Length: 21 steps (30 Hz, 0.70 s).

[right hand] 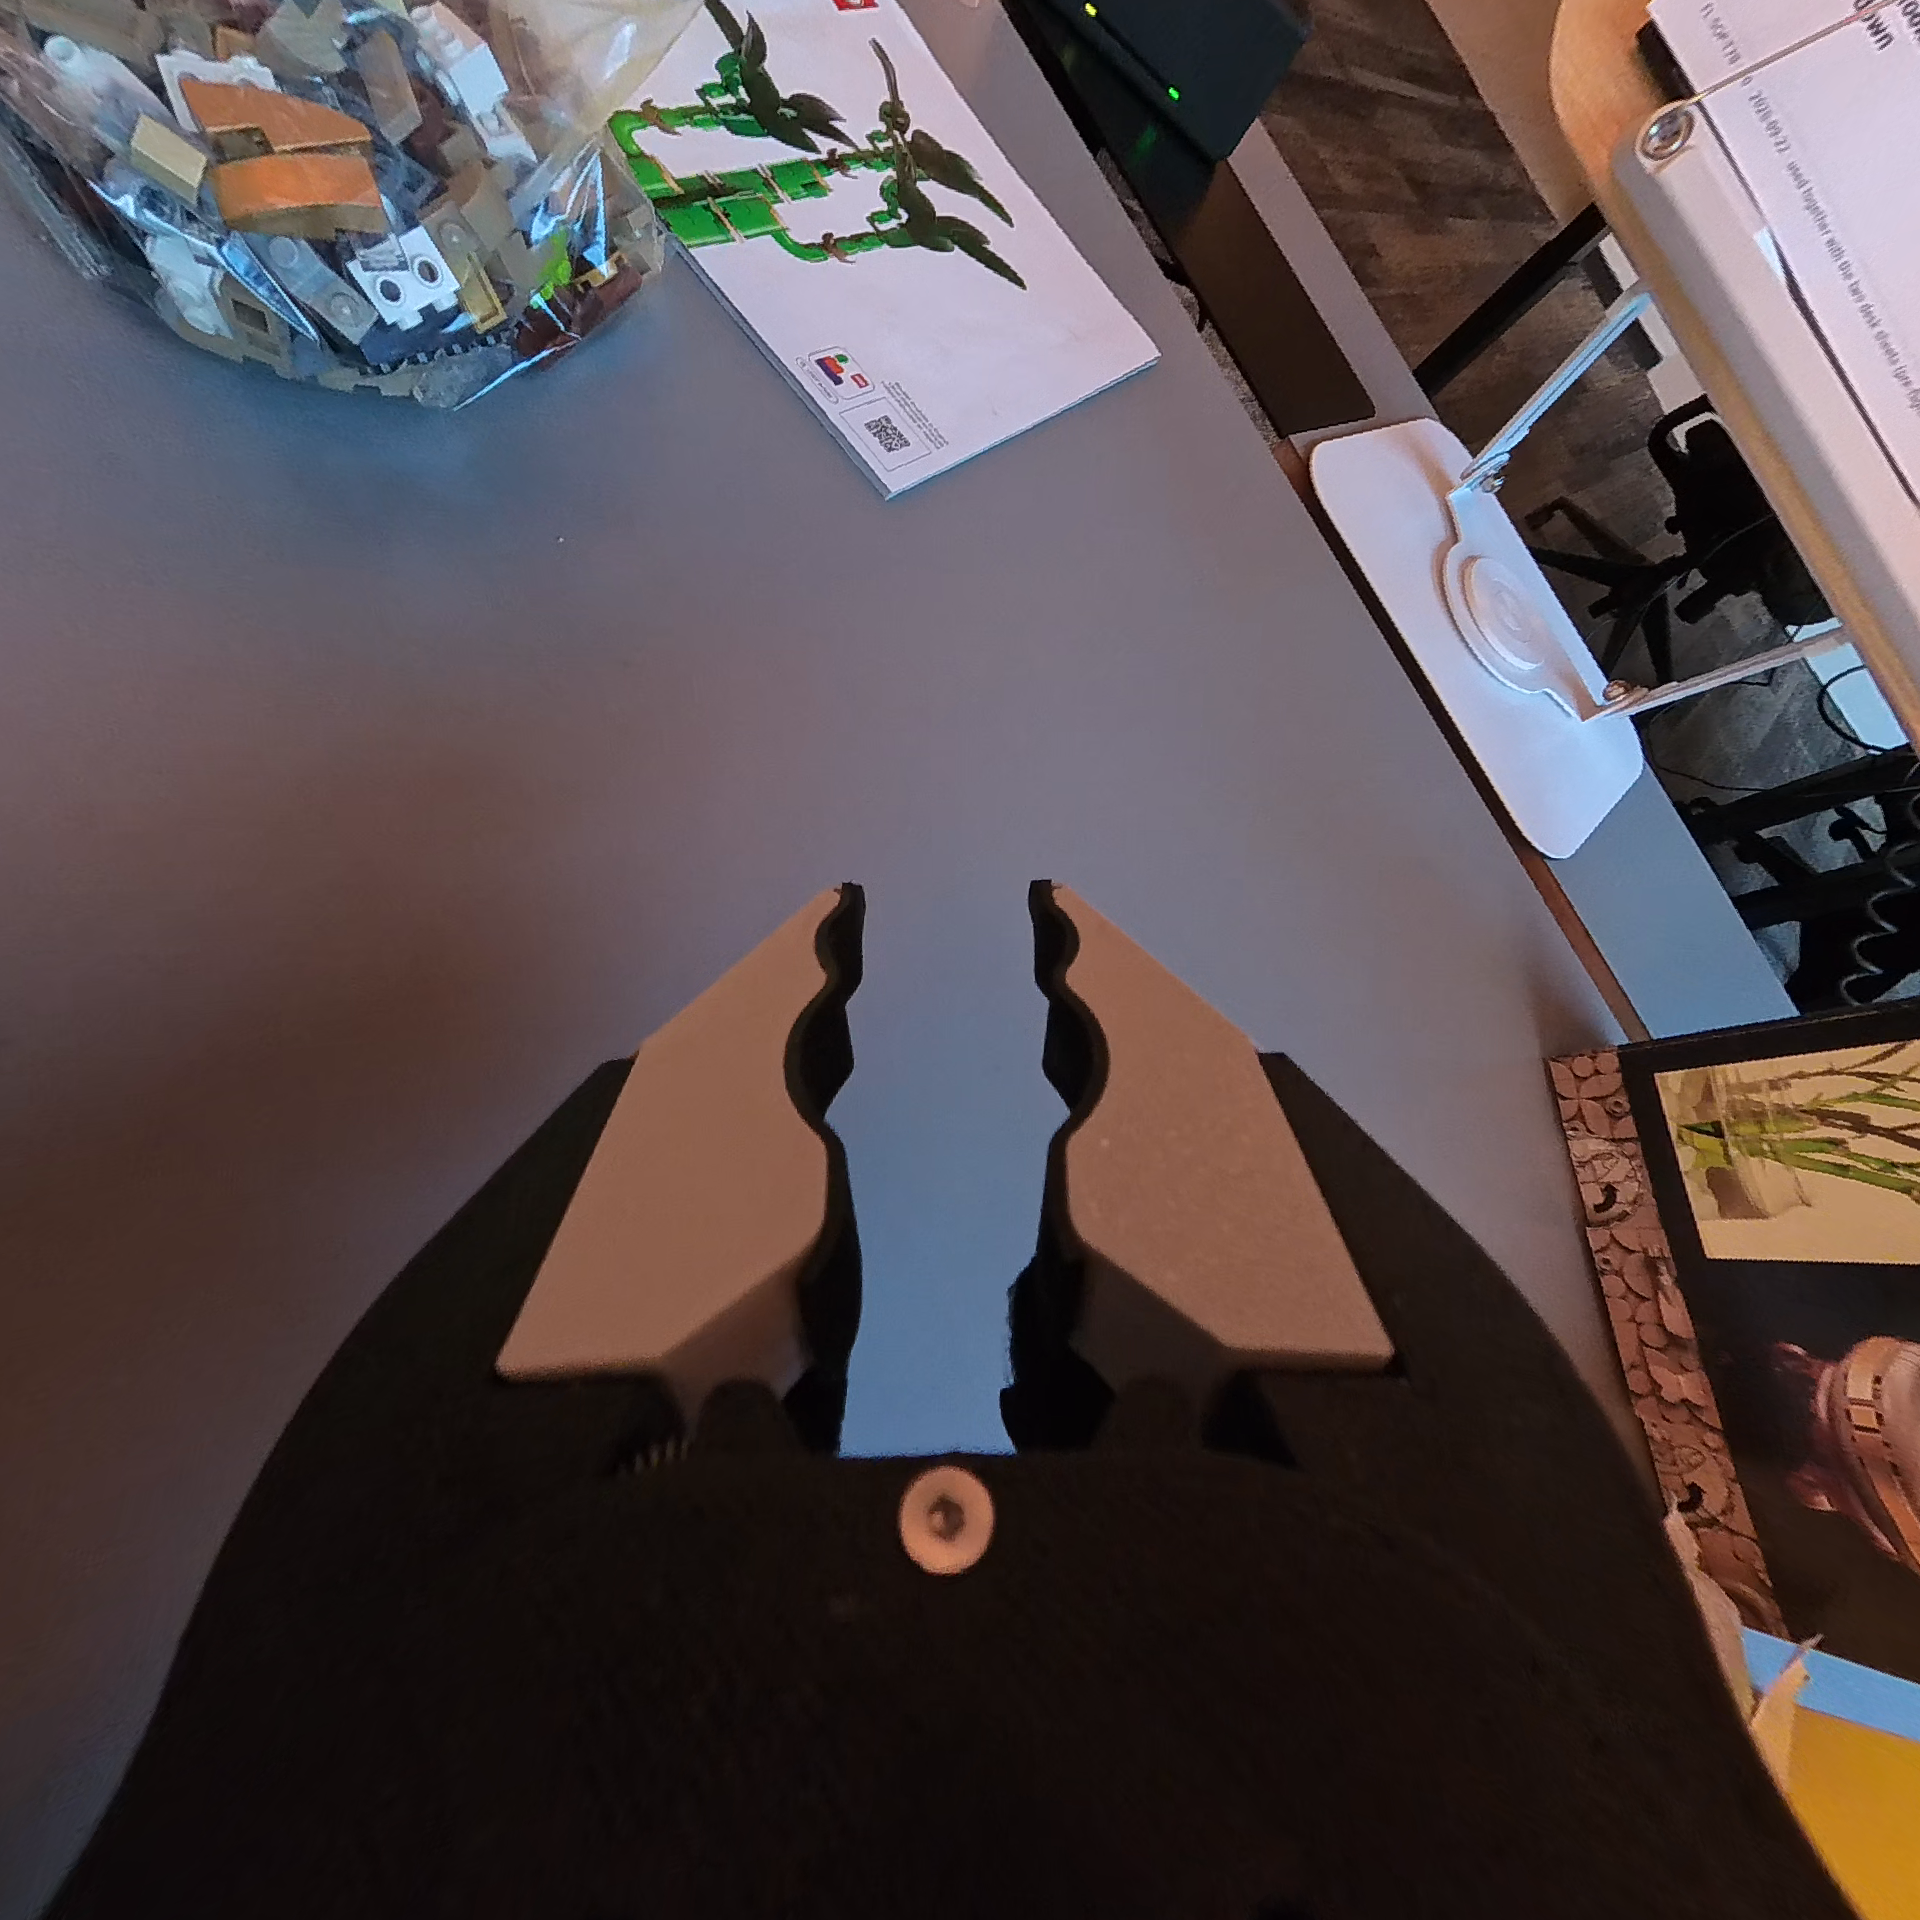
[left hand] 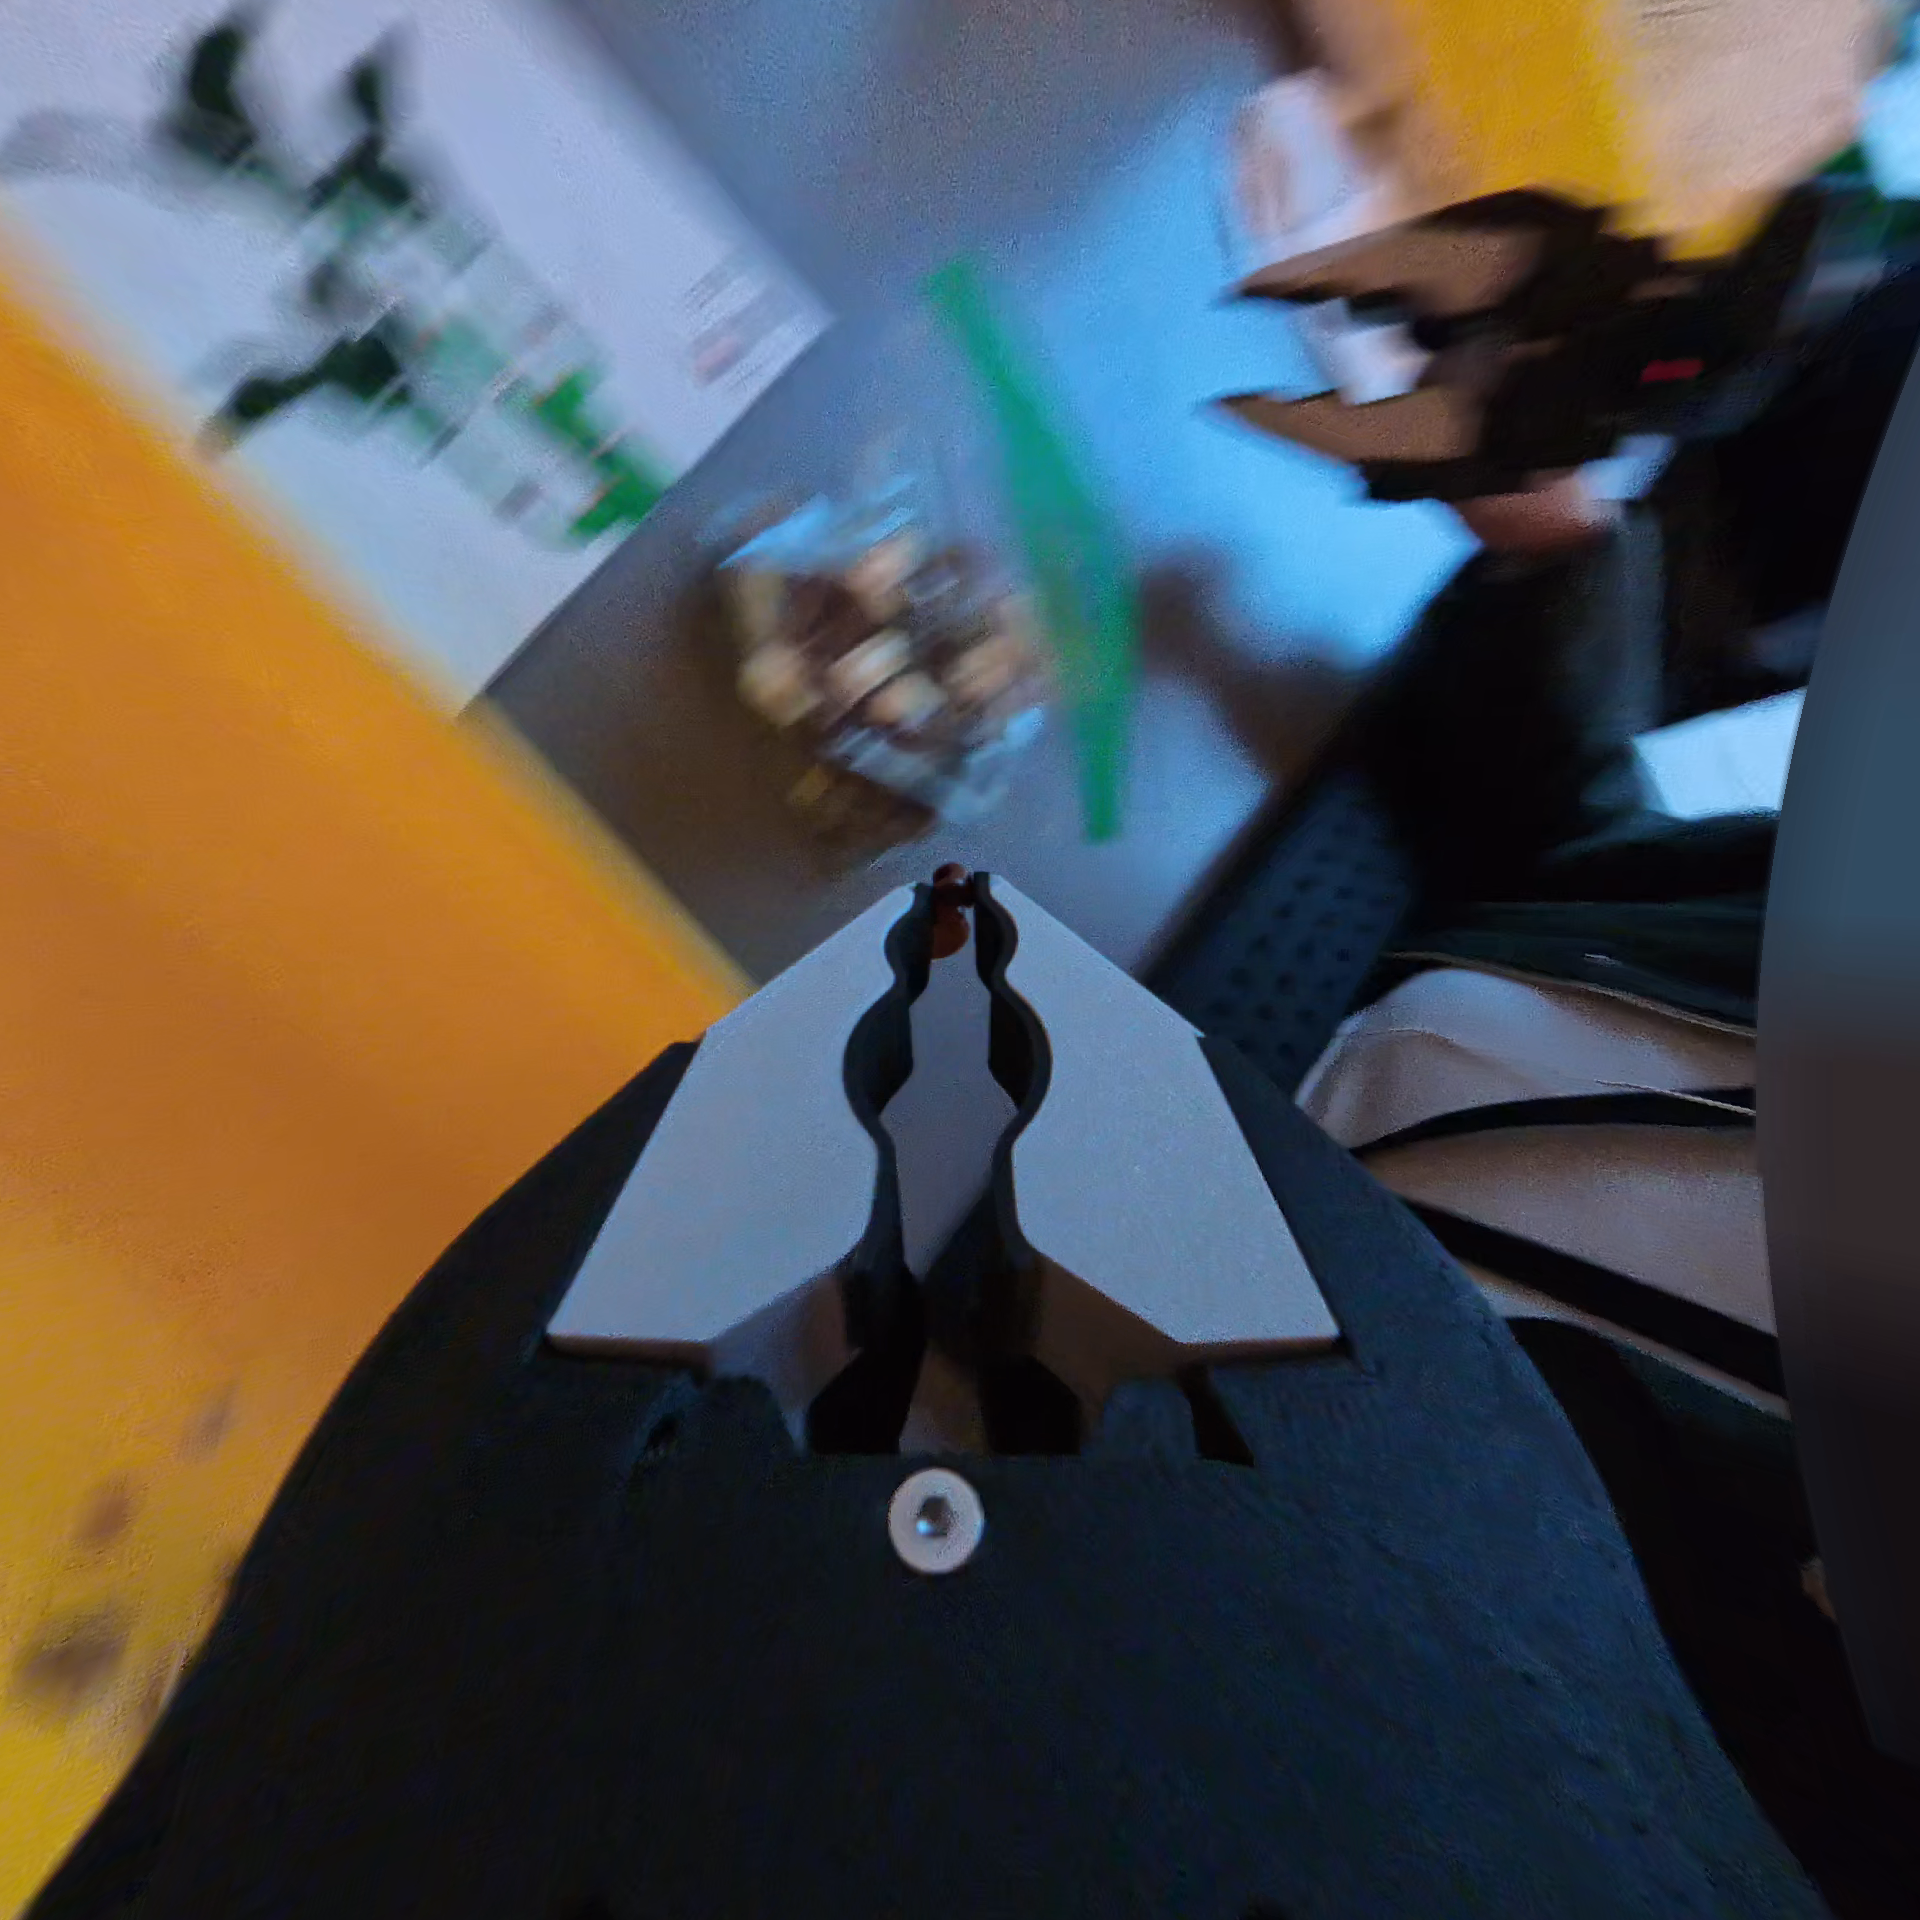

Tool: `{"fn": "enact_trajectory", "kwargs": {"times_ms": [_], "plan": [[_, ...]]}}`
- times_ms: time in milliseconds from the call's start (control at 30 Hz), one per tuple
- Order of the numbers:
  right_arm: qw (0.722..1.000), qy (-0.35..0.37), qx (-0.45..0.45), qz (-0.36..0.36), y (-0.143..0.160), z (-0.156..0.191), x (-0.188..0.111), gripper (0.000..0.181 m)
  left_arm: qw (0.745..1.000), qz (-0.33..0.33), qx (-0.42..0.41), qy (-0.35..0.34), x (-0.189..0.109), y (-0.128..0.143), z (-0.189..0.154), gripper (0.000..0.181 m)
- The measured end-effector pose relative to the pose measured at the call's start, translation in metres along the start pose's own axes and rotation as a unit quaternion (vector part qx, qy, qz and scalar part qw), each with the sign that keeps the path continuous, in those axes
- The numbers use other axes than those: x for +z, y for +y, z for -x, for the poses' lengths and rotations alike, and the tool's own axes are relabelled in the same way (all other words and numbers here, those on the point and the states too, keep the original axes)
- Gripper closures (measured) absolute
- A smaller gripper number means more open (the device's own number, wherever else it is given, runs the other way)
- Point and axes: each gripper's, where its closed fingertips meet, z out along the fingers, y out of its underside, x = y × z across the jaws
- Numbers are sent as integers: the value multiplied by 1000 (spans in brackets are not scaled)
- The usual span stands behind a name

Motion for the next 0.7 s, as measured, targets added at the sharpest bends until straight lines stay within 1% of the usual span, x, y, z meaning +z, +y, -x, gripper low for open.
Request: {"fn": "enact_trajectory", "kwargs": {"times_ms": [67,100,200,233,333,433,533,600,633,667,700], "plan": [[1000,1,-3,2,0,0,0,149,993,-39,85,74,18,-28,-52,175],[1000,3,-4,2,0,0,-1,149,988,-50,107,95,29,-37,-67,175],[1000,5,-2,-2,0,-1,-3,149,981,-50,104,157,54,-52,-91,175],[1000,4,-1,-4,0,-1,-3,149,980,-47,100,164,60,-55,-92,175],[1000,3,-3,0,1,-1,-3,149,985,-38,107,133,78,-60,-78,175],[1000,0,-9,-1,-1,2,-3,149,988,-32,107,110,86,-64,-69,152],[1000,-1,-12,1,0,3,-3,149,986,-54,111,111,76,-73,-69,149],[1000,-1,-12,2,0,3,-3,149,986,-87,115,83,54,-82,-61,149],[1000,-1,-12,2,0,3,-3,149,985,-112,124,54,38,-87,-53,151],[1000,0,-13,1,0,3,-3,149,981,-136,137,5,20,-90,-38,151],[1000,0,-13,0,-1,3,-3,149,975,-154,149,-64,0,-90,-18,151]]}}
